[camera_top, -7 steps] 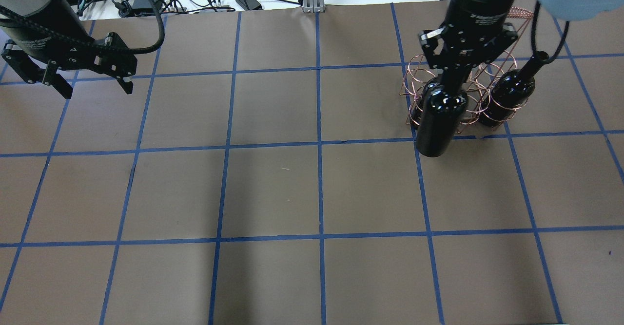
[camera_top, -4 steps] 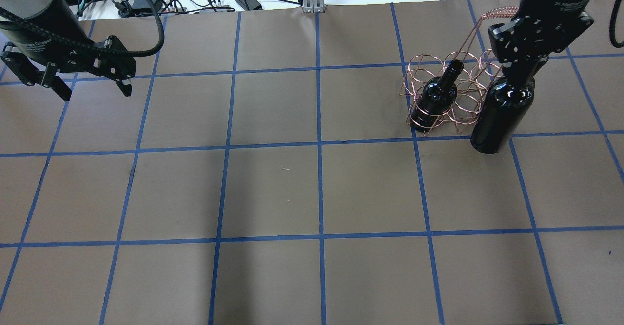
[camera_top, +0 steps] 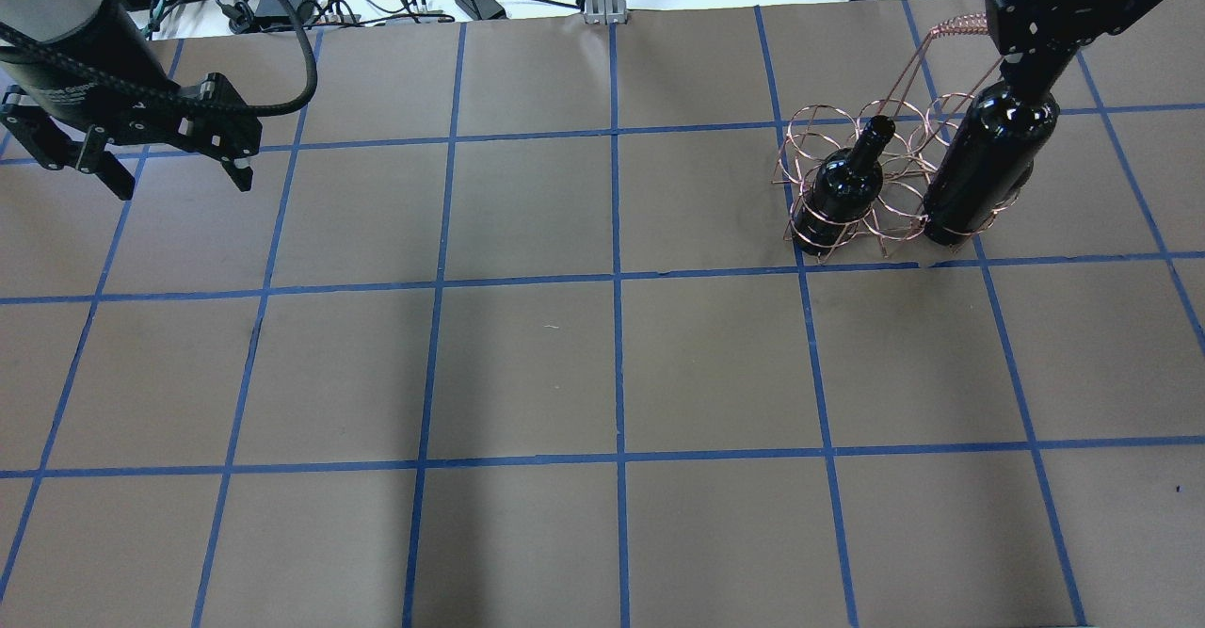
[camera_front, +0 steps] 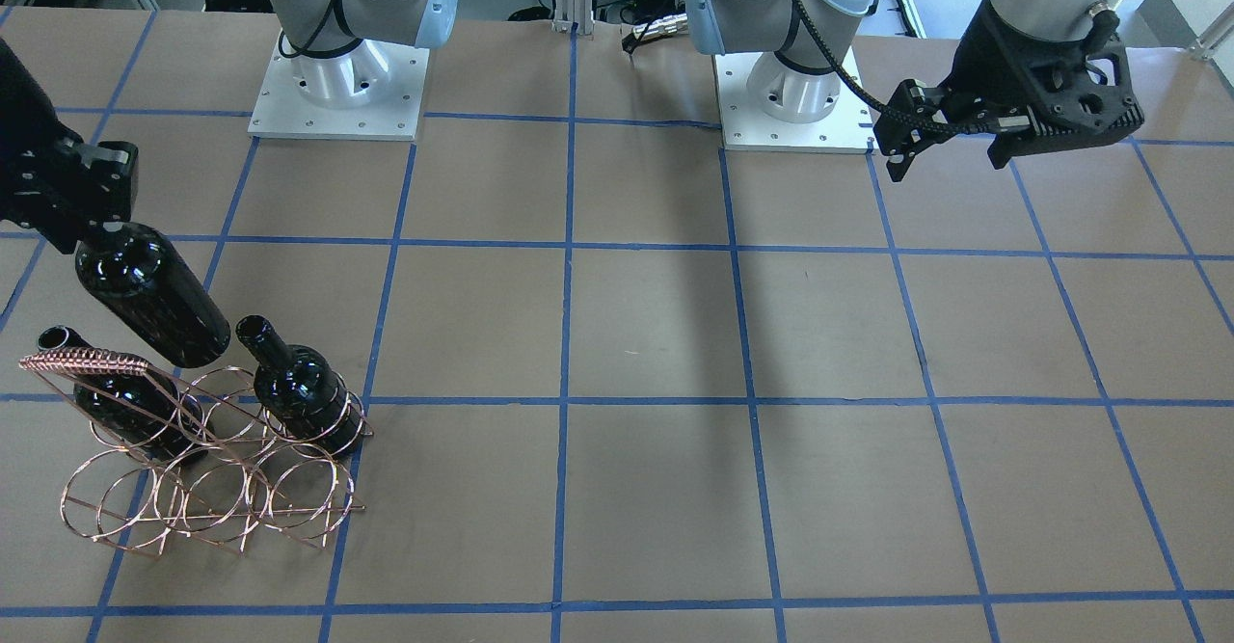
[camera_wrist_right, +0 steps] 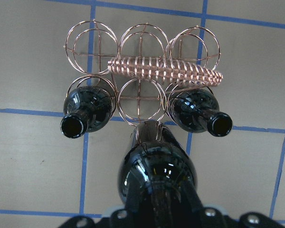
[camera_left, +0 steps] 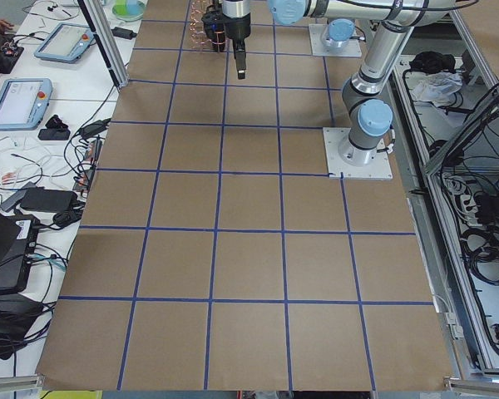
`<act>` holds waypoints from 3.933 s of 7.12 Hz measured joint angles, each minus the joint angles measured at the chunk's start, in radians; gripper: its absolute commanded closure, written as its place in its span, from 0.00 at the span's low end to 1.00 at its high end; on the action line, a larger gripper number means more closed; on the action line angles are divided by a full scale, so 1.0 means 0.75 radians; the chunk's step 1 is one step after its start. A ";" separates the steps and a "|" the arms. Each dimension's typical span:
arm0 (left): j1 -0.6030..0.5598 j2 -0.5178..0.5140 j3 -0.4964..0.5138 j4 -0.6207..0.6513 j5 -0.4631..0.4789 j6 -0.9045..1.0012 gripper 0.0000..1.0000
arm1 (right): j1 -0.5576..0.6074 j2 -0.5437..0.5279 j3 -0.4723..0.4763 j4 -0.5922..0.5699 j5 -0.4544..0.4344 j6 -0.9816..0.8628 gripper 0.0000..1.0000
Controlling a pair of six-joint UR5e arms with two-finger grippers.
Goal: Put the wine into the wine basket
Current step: 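Lower the bottle into the empty middle slot of the rack with the right gripper, then open the right gripper and lift it away from the rack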
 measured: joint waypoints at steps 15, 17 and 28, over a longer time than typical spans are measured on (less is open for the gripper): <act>-0.213 0.003 -0.053 0.053 -0.102 0.088 0.00 | 0.003 0.194 0.107 -0.282 0.043 -0.023 0.96; -0.213 0.004 -0.059 0.076 -0.109 0.091 0.00 | 0.002 0.207 0.133 -0.324 0.044 -0.022 0.37; -0.195 0.002 -0.062 0.153 -0.109 -0.055 0.00 | 0.261 -0.198 0.150 0.066 0.028 0.455 0.00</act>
